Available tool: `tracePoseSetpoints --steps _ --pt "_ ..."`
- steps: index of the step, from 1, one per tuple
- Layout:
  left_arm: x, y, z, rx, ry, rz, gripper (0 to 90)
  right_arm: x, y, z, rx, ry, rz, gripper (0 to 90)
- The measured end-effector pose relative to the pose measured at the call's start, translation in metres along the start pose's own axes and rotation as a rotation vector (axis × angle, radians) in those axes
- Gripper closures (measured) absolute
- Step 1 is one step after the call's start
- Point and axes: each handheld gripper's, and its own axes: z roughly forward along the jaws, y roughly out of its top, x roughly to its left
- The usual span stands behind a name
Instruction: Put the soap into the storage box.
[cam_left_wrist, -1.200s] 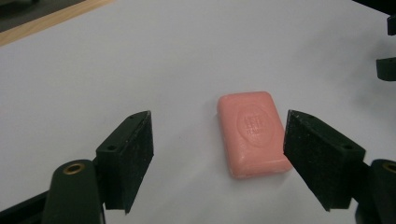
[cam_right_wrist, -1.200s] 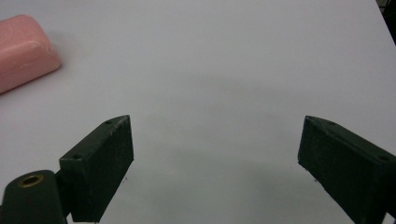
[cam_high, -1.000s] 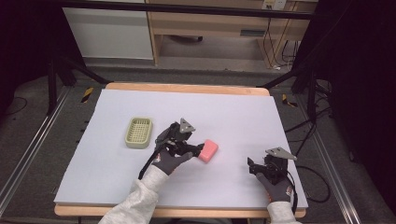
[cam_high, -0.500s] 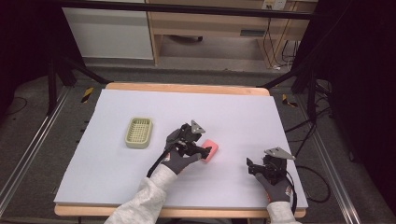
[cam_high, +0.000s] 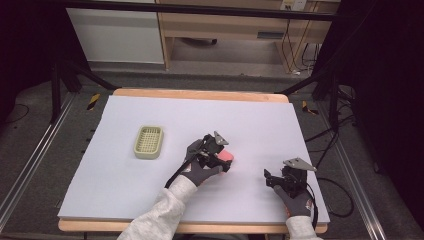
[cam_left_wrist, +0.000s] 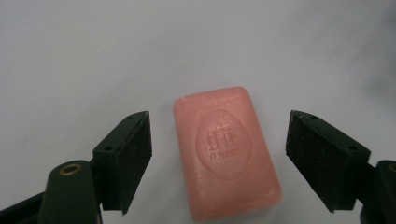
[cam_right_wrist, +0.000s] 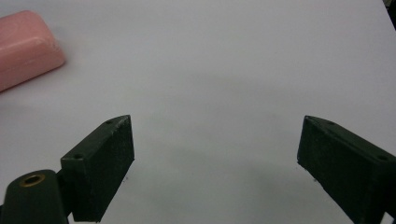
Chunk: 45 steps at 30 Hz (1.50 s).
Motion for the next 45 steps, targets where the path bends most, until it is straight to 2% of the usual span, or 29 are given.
tracePoseSetpoints --steps 15,19,23,37,45 --pt "-0.004 -0.005 0.025 0.062 0.012 0.002 22.7 0.001 0.000 0.001 0.011 0.010 -0.007 11.5" --pt "-0.004 -0.005 0.026 0.059 0.018 -0.001 27.2 0.001 0.000 0.001 0.013 0.011 -0.009 11.5" --pt "-0.003 -0.006 0.026 0.067 0.006 -0.001 31.2 0.001 0.000 0.001 0.014 0.011 -0.013 11.5" --pt "0.000 -0.008 0.032 0.106 -0.018 -0.021 34.0 0.001 0.000 0.002 0.021 0.011 -0.009 11.5" --pt "0.001 -0.009 0.031 0.106 -0.023 -0.019 37.0 0.001 0.000 0.002 0.023 0.013 -0.009 11.5"
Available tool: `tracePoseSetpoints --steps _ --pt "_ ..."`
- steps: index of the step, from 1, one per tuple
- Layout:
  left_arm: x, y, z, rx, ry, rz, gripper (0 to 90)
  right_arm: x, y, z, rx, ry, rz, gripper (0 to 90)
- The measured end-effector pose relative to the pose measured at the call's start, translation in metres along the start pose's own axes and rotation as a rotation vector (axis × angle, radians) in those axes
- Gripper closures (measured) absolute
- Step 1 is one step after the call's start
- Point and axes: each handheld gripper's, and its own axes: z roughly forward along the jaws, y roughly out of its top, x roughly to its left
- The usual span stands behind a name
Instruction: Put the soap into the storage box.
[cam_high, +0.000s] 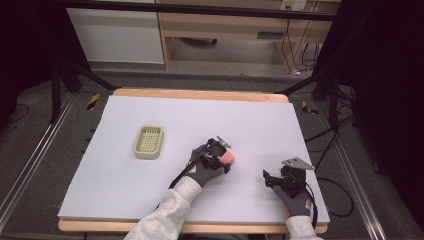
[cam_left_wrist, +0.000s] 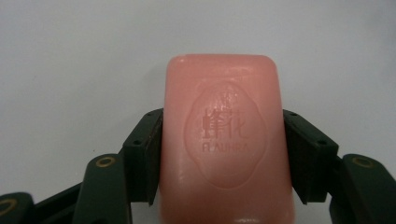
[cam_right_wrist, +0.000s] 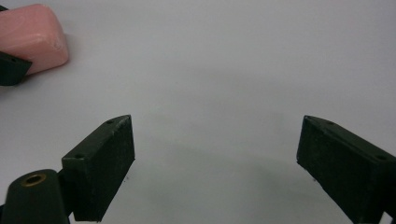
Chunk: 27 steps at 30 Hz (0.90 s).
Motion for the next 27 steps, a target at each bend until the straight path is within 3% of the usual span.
tracePoseSetpoints --steps 10,18,27 --pt "0.000 -0.002 -0.004 -0.003 0.001 0.012 37.0 0.000 0.000 0.000 0.000 0.003 0.008 11.5" --pt "0.002 -0.003 -0.022 -0.035 0.004 0.020 37.1 -0.001 0.000 0.000 0.001 0.001 0.003 11.5" --pt "0.010 -0.012 -0.042 -0.064 0.004 -0.001 37.1 -0.001 0.000 0.000 0.001 -0.001 -0.002 11.5"
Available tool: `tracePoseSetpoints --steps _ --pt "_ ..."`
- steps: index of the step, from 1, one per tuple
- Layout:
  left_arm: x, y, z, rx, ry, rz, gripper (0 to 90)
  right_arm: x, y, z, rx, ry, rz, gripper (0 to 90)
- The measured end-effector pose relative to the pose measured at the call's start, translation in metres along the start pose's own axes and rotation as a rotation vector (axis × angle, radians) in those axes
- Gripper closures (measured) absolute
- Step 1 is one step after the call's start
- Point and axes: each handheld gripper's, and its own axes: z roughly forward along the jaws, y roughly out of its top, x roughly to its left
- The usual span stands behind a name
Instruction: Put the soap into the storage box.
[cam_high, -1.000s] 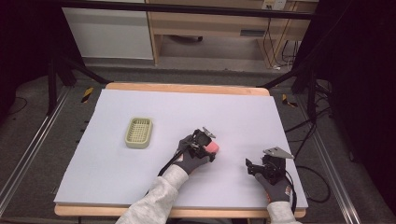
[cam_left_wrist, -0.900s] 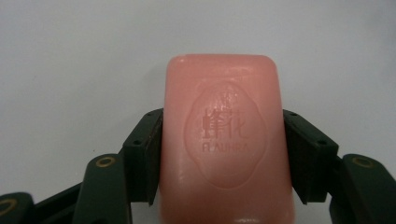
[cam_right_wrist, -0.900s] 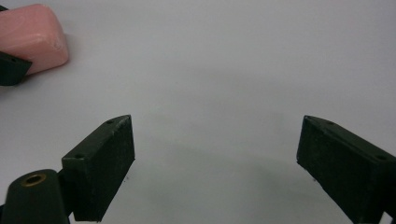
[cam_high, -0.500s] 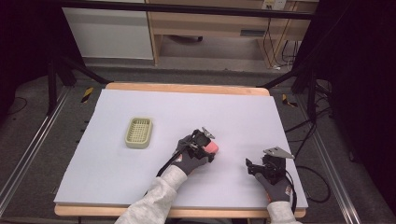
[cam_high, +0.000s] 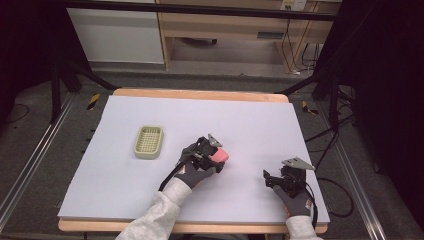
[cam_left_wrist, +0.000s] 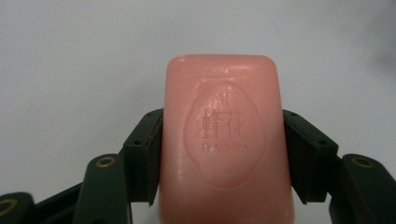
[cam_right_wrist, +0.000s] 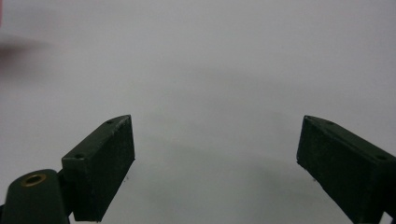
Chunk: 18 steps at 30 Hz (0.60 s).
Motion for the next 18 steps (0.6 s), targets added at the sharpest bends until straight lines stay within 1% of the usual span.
tracePoseSetpoints --steps 3,4,6,9,11,12,13,16,18 --pt "0.004 -0.003 -0.007 -0.010 0.003 -0.014 37.1 0.000 0.000 0.000 0.001 -0.001 0.004 11.5" --pt "0.007 -0.005 -0.010 -0.010 0.007 -0.010 37.1 0.000 0.000 0.000 0.002 -0.001 0.003 11.5" --pt "0.009 -0.007 -0.014 -0.021 0.009 -0.025 37.1 0.000 0.000 0.000 0.001 -0.001 0.001 11.5" --pt "0.012 -0.009 -0.019 -0.021 0.015 -0.022 37.1 0.000 0.000 0.000 0.000 -0.002 0.000 11.5" --pt "0.016 -0.012 -0.025 -0.026 0.022 -0.029 37.1 0.000 0.000 0.000 -0.001 -0.002 0.003 11.4" --pt "0.016 -0.012 -0.025 -0.026 0.022 -0.029 37.1 0.000 0.000 0.000 -0.001 -0.002 0.003 11.4" --pt "0.019 -0.015 -0.029 -0.032 0.027 -0.032 37.1 0.000 0.000 0.000 -0.001 -0.004 0.004 11.4" --pt "0.022 -0.018 -0.033 -0.034 0.036 -0.033 37.1 0.000 0.000 0.000 -0.003 -0.005 0.004 11.4" --pt "0.028 -0.022 -0.040 -0.040 0.041 -0.040 37.1 -0.001 0.000 -0.001 -0.003 -0.007 0.005 11.4"
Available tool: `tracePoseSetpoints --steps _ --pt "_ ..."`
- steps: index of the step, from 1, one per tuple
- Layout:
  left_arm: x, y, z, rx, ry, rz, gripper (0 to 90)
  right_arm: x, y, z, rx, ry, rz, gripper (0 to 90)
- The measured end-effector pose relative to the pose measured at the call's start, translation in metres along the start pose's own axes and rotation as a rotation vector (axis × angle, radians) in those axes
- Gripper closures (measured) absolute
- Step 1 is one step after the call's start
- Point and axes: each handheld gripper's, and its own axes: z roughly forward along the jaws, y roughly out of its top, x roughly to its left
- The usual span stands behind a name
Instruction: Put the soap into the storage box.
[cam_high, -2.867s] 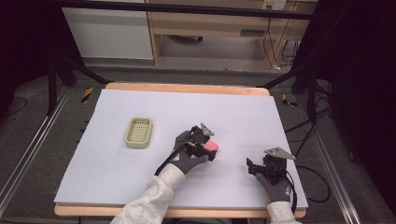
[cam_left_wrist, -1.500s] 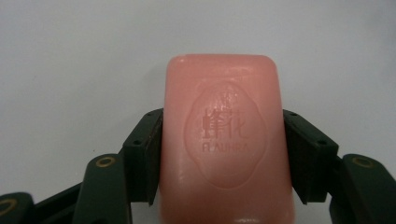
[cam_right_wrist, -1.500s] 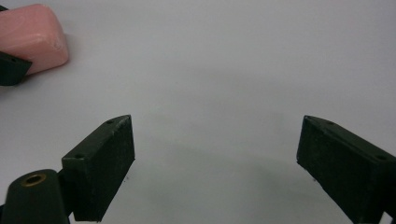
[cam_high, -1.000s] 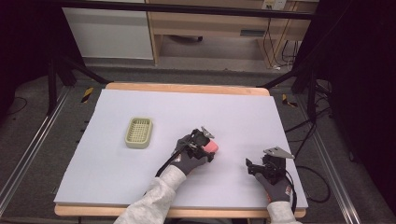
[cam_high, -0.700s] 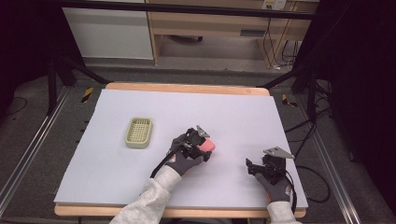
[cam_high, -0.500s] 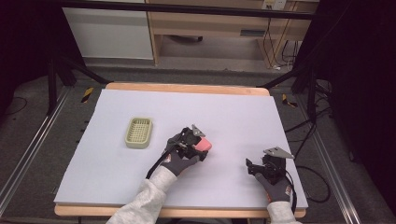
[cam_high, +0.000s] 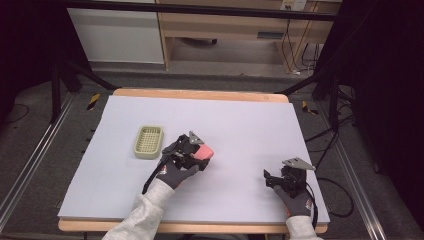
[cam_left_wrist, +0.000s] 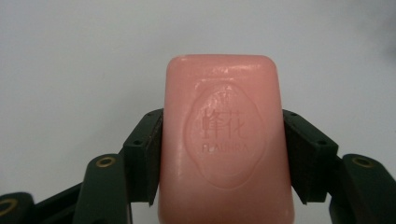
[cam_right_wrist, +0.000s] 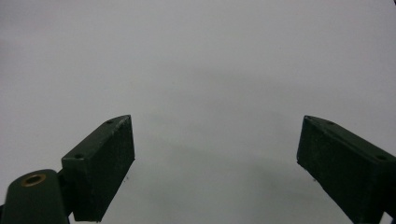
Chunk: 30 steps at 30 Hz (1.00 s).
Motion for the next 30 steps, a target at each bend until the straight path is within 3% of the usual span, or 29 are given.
tracePoseSetpoints --steps 18,30 --pt "0.027 -0.019 -0.030 -0.031 0.044 -0.048 37.1 0.000 0.000 0.000 0.001 -0.002 0.001 11.4" --pt "0.048 -0.030 -0.045 -0.060 0.078 -0.106 37.1 0.000 0.000 0.000 0.003 0.002 0.004 11.4"
